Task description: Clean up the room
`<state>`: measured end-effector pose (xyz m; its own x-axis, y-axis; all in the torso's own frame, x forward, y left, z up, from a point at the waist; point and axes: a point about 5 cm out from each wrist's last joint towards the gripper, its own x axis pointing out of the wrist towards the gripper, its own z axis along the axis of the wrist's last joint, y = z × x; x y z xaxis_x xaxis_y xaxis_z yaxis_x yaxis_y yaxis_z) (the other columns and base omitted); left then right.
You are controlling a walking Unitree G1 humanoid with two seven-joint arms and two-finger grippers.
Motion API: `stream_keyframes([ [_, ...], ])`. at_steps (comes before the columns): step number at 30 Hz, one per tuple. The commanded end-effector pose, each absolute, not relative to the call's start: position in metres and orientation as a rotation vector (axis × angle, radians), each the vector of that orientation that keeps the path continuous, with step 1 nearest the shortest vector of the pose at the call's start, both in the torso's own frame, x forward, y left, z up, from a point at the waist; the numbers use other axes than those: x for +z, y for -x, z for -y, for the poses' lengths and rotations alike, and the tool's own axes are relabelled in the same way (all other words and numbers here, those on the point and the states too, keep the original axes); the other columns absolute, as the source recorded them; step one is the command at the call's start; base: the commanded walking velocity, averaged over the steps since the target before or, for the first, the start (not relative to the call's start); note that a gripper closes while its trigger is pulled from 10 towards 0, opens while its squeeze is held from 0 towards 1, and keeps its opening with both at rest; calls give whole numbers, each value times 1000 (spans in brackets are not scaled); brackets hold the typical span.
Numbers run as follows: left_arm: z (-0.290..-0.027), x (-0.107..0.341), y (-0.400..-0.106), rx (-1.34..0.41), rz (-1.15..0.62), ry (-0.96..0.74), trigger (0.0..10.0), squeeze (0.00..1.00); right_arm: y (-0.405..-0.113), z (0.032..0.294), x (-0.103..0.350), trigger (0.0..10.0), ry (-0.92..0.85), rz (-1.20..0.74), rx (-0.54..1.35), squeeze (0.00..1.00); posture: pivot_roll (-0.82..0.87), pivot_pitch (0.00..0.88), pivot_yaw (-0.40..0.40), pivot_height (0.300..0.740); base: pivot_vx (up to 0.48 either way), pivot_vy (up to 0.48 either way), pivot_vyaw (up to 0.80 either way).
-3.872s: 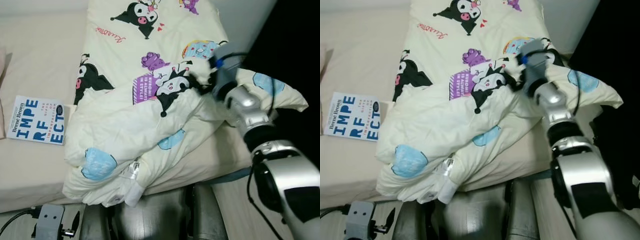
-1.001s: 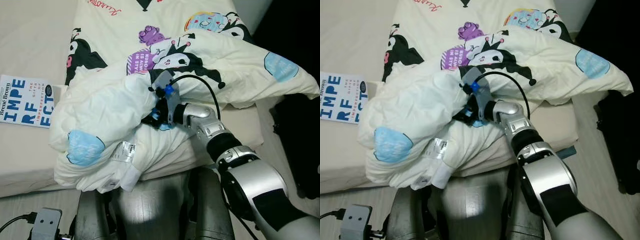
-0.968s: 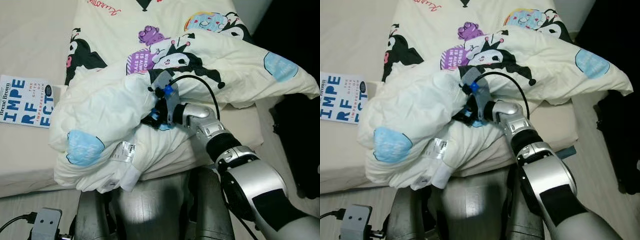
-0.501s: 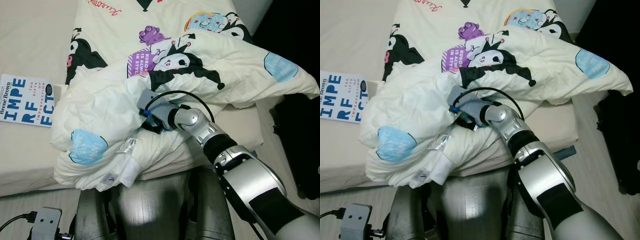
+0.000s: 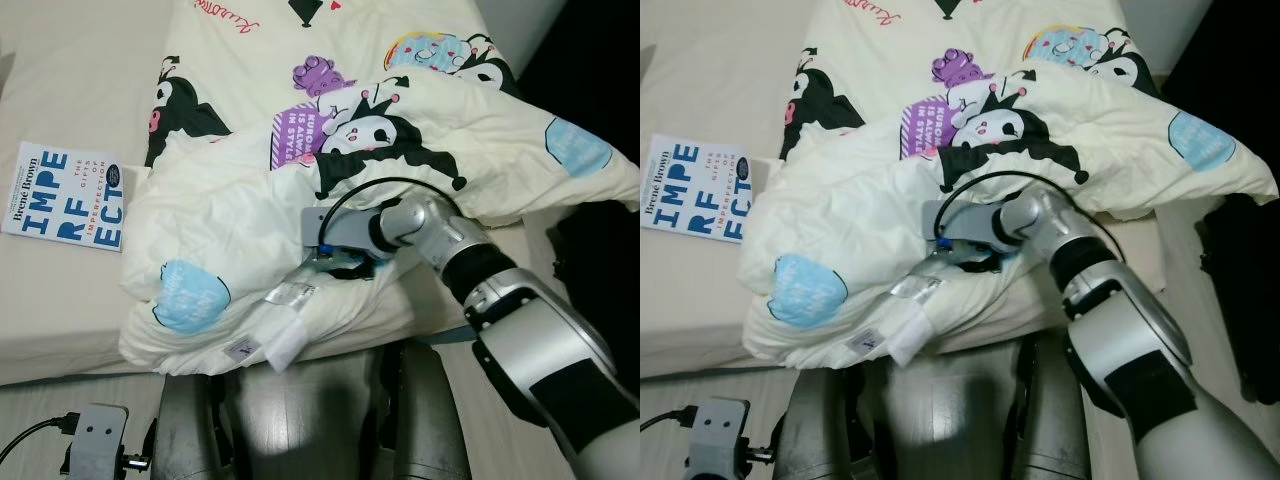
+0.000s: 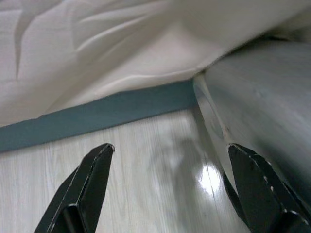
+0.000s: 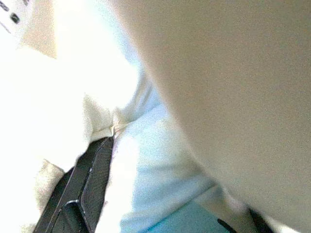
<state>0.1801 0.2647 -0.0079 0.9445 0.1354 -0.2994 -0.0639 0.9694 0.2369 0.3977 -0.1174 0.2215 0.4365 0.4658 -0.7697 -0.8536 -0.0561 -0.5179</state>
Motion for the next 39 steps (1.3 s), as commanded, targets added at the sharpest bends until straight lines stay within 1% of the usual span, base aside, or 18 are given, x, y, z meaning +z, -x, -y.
stream_keyframes([
  [1, -256, -19, -172, 79, -371, -217, 10000, 0, -388, 158, 186, 10000, 1182, -728, 1121, 0, 7, 389, -56, 471, 0, 0, 0],
  [3, -254, -19, -179, 85, -365, -211, 10000, 0, -385, 169, 194, 10000, 1111, -790, 1155, 0, -4, 375, -64, 471, 0, 0, 0],
  [4, -254, -19, -179, 85, -365, -211, 10000, 0, -385, 169, 194, 10000, 1111, -790, 1155, 0, -4, 375, -64, 471, 0, 0, 0],
  [6, -253, -20, -184, 93, -367, -205, 10000, 0, -382, 175, 205, 10000, 979, -845, 1209, 0, -31, 349, -79, 471, 0, 0, 0],
  [8, -253, -21, -185, 95, -369, -203, 10000, 0, -381, 176, 208, 10000, 937, -860, 1224, 0, -31, 349, -79, 471, 0, 0, 0],
  [9, -252, -22, -187, 97, -371, -201, 10000, 0, -379, 178, 212, 10000, 874, -906, 1235, 0, -41, 337, -87, 471, 0, 0, 0],
  [11, -252, -22, -187, 97, -371, -201, 10000, 0, -379, 178, 212, 10000, 874, -906, 1235, 0, -41, 337, -87, 471, 0, 0, 0],
  [12, -250, -22, -190, 101, -367, -196, 10000, 0, -376, 182, 216, 10000, 804, -986, 1245, 0, -48, 325, -100, 471, 0, 0, 0],
  [15, -249, -22, -193, 107, -362, -191, 10000, 0, -374, 186, 217, 10000, 750, -1064, 1239, 0, -50, 319, -107, 471, 0, 0, 0],
  [18, -246, -21, -201, 124, -348, -177, 10000, 0, -361, 190, 211, 10000, 576, -1258, 1217, 0, -69, 303, -130, 471, 0, 0, 0],
  [21, -245, -22, -201, 127, -348, -174, 10000, 0, -354, 189, 206, 10000, 536, -1309, 1237, 0, -74, 297, -134, 471, 0, 0, 0],
  [23, -242, -24, -202, 130, -350, -166, 10000, 0, -329, 188, 182, 10000, 420, -1470, 1297, 0, -78, 290, -139, 471, 0, 0, 0],
  [27, -240, -25, -203, 130, -350, -163, 10000, 0, -323, 186, 168, 10000, 363, -1514, 1303, 0, -82, 286, -141, 471, 0, 0, 0],
  [29, -239, -25, -204, 130, -349, -161, 10000, 0, -318, 182, 156, 10000, 277, -1539, 1284, 0, -85, 283, -141, 471, 0, 0, 0],
  [33, -239, -24, -208, 127, -345, -161, 10000, 0, -319, 176, 154, 10000, 223, -1492, 1291, 0, -89, 277, -137, 471, 0, 0, 0],
  [36, -238, -24, -209, 124, -344, -161, 10000, 0, -326, 177, 157, 10000, 227, -1450, 1270, 0, -90, 272, -137, 471, 0, 0, 0],
  [38, -235, -24, -212, 122, -340, -157, 10000, 0, -337, 191, 165, 10000, 367, -1357, 1174, 0, -94, 265, -142, 471, 0, 0, 0],
  [39, -235, -24, -212, 122, -340, -157, 10000, 0, -337, 191, 165, 10000, 367, -1357, 1174, 0, -94, 265, -142, 471, 0, 0, 0],
])
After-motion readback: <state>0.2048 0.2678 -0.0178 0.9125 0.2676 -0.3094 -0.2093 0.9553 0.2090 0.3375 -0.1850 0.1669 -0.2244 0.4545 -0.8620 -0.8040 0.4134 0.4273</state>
